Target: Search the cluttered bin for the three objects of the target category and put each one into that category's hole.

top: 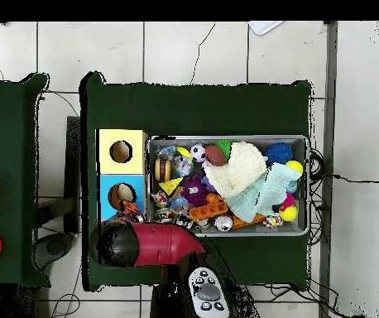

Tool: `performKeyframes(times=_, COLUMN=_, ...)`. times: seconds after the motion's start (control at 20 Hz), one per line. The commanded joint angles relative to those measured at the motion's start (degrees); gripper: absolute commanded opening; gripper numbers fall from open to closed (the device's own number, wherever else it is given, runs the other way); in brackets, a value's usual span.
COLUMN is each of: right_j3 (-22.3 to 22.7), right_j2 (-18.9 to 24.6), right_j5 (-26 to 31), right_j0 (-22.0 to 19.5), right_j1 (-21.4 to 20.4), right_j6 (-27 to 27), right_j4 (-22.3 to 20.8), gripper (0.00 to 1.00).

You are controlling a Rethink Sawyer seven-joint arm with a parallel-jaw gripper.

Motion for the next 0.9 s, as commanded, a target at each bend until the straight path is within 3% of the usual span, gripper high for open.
performKeyframes(times=0.05, right_j3=-0.25, right_j2=-0.6, right_j5=-3.7, right_j0=1.54, right_j1=4.61, right_j6=12.39, right_j4=0.24, gripper=1.0)
performKeyframes(times=0.55, right_j3=-4.68, right_j2=1.52, right_j5=-2.98, right_j0=0.74, right_j1=4.61, right_j6=12.33, right_j4=3.13, gripper=1.0)
performKeyframes(times=0.7, right_j3=-6.53, right_j2=2.85, right_j5=-4.48, right_j0=0.49, right_j1=4.75, right_j6=12.16, right_j4=3.73, gripper=1.0)
performKeyframes(times=0.9, right_j3=-9.42, right_j2=1.46, right_j5=-8.04, right_j0=2.29, right_j1=5.46, right_j6=13.81, right_j4=4.51, gripper=1.0)
